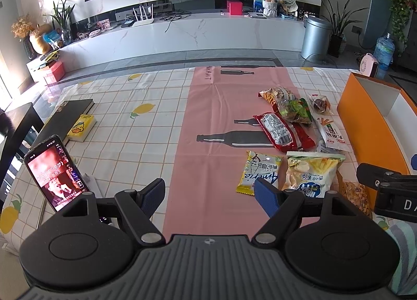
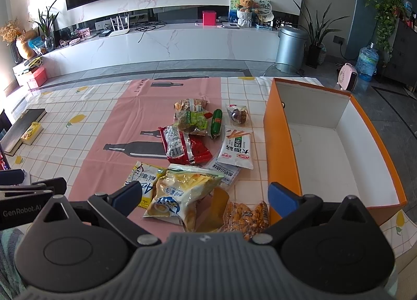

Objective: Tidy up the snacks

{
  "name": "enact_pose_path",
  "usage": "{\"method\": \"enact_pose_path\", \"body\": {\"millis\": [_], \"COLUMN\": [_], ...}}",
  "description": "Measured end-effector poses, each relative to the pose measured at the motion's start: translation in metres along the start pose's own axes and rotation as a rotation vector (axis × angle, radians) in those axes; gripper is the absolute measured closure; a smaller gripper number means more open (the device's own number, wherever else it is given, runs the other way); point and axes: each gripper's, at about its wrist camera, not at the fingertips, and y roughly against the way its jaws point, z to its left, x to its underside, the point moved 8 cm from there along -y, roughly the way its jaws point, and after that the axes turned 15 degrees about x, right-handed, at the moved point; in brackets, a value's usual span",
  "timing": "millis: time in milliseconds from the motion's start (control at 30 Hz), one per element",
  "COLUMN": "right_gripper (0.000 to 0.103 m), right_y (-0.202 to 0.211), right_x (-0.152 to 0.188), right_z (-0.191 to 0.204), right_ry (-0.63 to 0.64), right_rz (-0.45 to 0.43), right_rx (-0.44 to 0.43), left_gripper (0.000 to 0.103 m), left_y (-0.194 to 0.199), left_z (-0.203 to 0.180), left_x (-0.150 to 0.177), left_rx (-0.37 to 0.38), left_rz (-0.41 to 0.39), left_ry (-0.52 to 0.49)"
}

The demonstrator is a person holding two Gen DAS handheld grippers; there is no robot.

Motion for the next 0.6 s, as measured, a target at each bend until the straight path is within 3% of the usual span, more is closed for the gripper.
{"method": "enact_pose_path", "body": {"millis": [600], "right_gripper": [0.004], "right_y": [-0.0010], "right_x": [0.0004], "right_z": [0.0009], "right_ry": [0.001], "right_rz": [0.004], "right_rx": [0.000], "left_gripper": [0.012], "left_y": [0.0004], "left_z": [-0.0004], "left_x": [0.0004], "left_rx": [0.002], "left_rz": [0.002], "left_ry": [0.004]}}
